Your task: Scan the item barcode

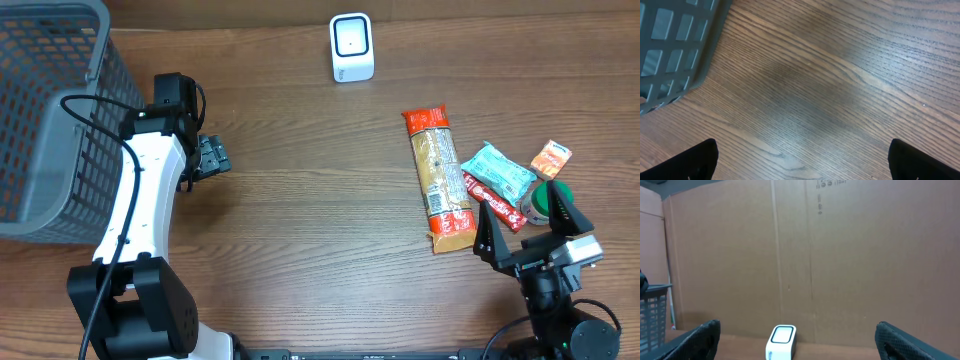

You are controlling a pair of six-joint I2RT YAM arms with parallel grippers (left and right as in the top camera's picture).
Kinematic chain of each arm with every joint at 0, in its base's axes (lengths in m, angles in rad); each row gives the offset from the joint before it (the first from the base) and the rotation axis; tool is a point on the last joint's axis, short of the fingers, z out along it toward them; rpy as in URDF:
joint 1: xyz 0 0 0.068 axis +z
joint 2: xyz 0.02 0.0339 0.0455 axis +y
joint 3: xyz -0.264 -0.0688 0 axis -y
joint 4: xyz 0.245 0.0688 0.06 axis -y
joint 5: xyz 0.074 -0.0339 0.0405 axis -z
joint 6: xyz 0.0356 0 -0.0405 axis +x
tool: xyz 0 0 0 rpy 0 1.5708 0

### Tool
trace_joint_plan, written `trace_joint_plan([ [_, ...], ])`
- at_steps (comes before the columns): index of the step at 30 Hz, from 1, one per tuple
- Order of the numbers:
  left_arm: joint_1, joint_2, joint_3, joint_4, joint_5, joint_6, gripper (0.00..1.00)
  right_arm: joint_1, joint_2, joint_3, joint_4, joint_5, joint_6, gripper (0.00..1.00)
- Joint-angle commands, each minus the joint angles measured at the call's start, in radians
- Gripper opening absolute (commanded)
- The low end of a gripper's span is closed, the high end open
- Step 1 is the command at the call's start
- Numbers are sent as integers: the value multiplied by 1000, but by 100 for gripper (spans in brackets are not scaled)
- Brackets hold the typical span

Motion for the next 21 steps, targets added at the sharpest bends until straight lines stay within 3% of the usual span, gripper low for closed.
trace_joint_plan([
  [1, -7, -19, 17, 1, -6, 11, 100, 0, -52, -57, 20, 2, 8, 100],
  [5, -7, -19, 17, 0, -6, 11, 100, -15, -51, -97, 15, -1, 31, 100],
  [17, -7, -19, 17, 1, -6, 11, 100, -26, -51, -95, -340, -10, 80, 100],
  [21, -7, -19, 17, 1, -6, 11, 100, -26, -51, -95, -347, -8, 82, 100],
])
